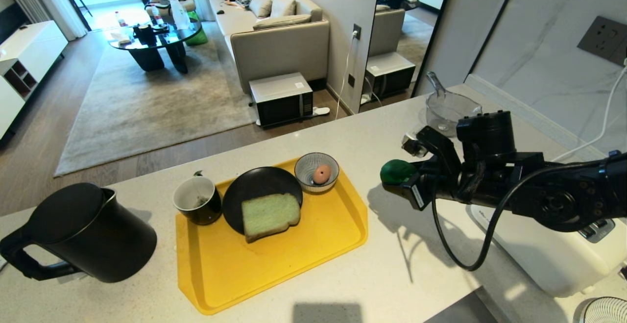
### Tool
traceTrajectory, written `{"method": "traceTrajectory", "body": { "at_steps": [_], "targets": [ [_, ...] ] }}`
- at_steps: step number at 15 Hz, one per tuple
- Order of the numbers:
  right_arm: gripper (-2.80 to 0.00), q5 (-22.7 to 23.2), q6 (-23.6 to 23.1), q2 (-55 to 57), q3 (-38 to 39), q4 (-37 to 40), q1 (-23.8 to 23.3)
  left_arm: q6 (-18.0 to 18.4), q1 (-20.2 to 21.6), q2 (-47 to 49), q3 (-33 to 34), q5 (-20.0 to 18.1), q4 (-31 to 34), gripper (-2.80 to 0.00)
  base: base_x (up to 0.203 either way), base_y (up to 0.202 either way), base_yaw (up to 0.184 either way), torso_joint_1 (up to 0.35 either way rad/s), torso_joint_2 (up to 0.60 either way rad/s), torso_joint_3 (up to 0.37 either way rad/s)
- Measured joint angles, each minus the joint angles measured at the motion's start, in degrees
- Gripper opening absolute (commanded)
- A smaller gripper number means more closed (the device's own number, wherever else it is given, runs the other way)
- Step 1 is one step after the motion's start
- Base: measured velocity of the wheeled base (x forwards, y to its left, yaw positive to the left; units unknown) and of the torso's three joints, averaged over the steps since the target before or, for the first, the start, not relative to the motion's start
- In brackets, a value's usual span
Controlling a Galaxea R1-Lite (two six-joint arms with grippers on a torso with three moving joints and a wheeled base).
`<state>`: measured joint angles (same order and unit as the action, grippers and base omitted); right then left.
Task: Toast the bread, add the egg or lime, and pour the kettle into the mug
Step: Put the fruit on a plate
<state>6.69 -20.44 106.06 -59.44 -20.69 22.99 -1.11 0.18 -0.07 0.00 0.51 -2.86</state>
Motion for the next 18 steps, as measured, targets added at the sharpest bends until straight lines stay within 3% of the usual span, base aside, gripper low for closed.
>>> {"method": "traceTrajectory", "body": {
  "at_steps": [6, 18],
  "targets": [
    [-2.80, -3.3, -0.7, 7.6, 1.3, -10.7, 5.4, 0.0, 0.0, 0.0, 0.0, 0.0, 0.0, -2.80, 0.000, 0.000, 0.000, 0.000, 0.00, 0.000],
    [-2.80, -7.7, -3.5, 18.9, -5.0, -11.0, 11.8, 0.0, 0.0, 0.0, 0.0, 0.0, 0.0, -2.80, 0.000, 0.000, 0.000, 0.000, 0.00, 0.000]
  ]
}}
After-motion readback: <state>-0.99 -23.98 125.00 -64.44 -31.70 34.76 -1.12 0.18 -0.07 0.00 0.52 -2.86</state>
